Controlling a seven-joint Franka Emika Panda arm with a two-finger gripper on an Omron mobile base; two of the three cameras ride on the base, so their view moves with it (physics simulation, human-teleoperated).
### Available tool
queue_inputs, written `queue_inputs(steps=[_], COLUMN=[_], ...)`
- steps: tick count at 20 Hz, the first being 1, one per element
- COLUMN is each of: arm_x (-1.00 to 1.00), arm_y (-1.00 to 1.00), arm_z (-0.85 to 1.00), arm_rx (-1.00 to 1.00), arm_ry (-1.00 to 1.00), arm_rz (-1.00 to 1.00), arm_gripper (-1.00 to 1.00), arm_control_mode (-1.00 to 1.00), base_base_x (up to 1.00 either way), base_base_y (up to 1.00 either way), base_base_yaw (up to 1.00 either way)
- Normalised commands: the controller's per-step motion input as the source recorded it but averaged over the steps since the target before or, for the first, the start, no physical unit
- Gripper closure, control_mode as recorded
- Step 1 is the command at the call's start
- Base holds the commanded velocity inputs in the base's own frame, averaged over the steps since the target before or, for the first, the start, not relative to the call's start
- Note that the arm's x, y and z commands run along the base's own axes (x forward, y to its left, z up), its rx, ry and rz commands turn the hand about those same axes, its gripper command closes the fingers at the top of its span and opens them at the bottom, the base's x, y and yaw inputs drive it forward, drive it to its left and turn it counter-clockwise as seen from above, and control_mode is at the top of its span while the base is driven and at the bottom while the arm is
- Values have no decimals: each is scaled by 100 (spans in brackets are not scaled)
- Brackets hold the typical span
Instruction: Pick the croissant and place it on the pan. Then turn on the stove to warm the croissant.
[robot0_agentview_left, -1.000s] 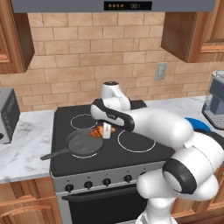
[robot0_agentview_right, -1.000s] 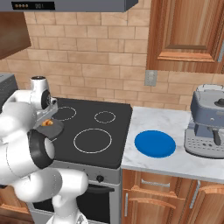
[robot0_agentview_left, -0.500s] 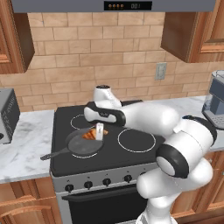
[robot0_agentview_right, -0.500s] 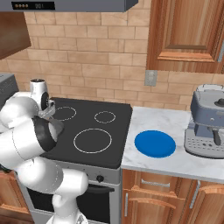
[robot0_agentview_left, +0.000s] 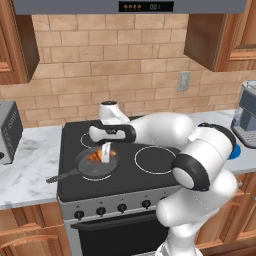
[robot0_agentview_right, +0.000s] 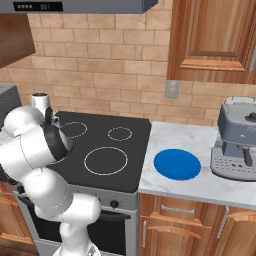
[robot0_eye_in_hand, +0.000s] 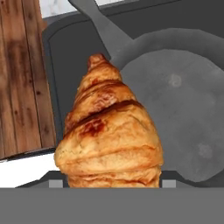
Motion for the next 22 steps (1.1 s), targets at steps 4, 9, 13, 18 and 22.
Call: queue_inputs(steps=[4, 9, 13, 18, 22], arm_x=[14, 19, 25, 30, 29], arm_y=[4, 0, 9, 13, 7], arm_z=[-29, -29, -28, -20, -19], arm_rx=[0, 0, 0, 0, 0], arm_ry=[0, 0, 0, 0, 0], arm_rz=[0, 0, 0, 0, 0], arm_gripper=[100, 100, 100, 100, 100], arm_control_mode=[-100, -100, -100, -100, -100], base_base_x=[0, 0, 0, 0, 0], base_base_y=[0, 0, 0, 0, 0], base_base_yaw=[0, 0, 0, 0, 0])
